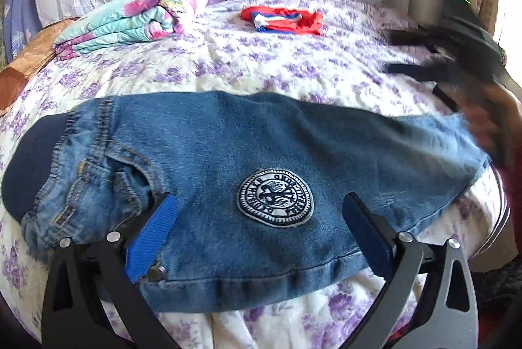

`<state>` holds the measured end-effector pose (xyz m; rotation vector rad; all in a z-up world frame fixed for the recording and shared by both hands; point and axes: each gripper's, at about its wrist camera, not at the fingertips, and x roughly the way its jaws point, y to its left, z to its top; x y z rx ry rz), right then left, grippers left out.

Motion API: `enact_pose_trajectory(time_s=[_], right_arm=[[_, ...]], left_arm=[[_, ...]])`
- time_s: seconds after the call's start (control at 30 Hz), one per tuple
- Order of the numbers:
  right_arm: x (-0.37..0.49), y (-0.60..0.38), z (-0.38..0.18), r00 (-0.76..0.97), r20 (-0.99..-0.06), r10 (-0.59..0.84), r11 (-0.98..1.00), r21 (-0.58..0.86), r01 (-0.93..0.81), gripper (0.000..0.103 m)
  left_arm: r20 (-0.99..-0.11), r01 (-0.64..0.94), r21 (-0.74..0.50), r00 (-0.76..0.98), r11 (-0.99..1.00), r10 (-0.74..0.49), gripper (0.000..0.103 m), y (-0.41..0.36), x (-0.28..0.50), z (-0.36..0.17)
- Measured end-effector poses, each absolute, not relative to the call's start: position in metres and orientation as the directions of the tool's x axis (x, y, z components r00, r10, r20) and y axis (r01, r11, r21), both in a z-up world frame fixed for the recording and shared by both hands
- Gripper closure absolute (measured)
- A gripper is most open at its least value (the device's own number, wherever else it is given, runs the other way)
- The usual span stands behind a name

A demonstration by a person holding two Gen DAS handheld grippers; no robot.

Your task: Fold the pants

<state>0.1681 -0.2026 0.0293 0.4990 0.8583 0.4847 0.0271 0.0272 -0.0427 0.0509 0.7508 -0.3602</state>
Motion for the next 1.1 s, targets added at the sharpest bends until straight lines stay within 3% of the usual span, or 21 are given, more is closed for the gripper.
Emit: enact_pose_trajectory(time_s=[0.1, 0.23, 0.4, 0.57, 0.7, 0.87, 1.0, 1.1], right_arm=[[0.084, -0.247, 0.044, 0.648, -0.513, 0.563, 0.76, 0.629, -0.163, 0.018], [-0.018, -0.292, 0.029, 0.758, -0.51, 0.407, 0.754, 0.656, 0.036, 0.017], [-0.102, -0.346, -0.024, 0.834, -0.435, 0.339, 0.522, 0.824, 0.218, 0.017], [-0.084, -0.344, -0.043, 0.809, -0.479, 0.341, 0.551, 0.799, 0.241, 0.017], [-0.081, -0.349, -0.041, 0.873, -0.414, 0.257, 0.517, 0.822, 0.238, 0.018], [-0.081, -0.36, -0.048, 0.917, -0.359, 0.174, 0.467, 0.85, 0.244, 0.019], [-0.092, -0.358, -0.048, 0.921, -0.377, 0.097, 0.471, 0.833, 0.291, 0.035], [-0.101, -0.361, -0.047, 0.906, -0.413, 0.093, 0.437, 0.834, 0.336, 0.035]], left_arm=[[-0.659, 0.319, -0.078, 0.695, 0.945, -0.289, 0.004, 0.028, 0.026, -0.039], [-0.663, 0.283, -0.08, 0.701, 0.956, -0.263, 0.004, 0.024, 0.026, -0.041], [-0.671, 0.26, -0.133, 0.686, 0.956, -0.28, 0.004, 0.021, 0.026, -0.036], [-0.636, 0.259, -0.094, 0.727, 0.961, -0.258, 0.004, 0.012, 0.014, -0.019], [-0.644, 0.294, -0.139, 0.699, 0.946, -0.311, 0.004, 0.006, 0.015, -0.013], [-0.62, 0.389, -0.071, 0.704, 0.919, -0.346, 0.004, -0.032, 0.009, -0.003], [-0.653, 0.376, 0.035, 0.71, 0.926, -0.263, 0.004, -0.063, 0.012, -0.018], [-0.7, 0.373, -0.045, 0.65, 0.927, -0.296, 0.004, -0.058, 0.022, -0.036]])
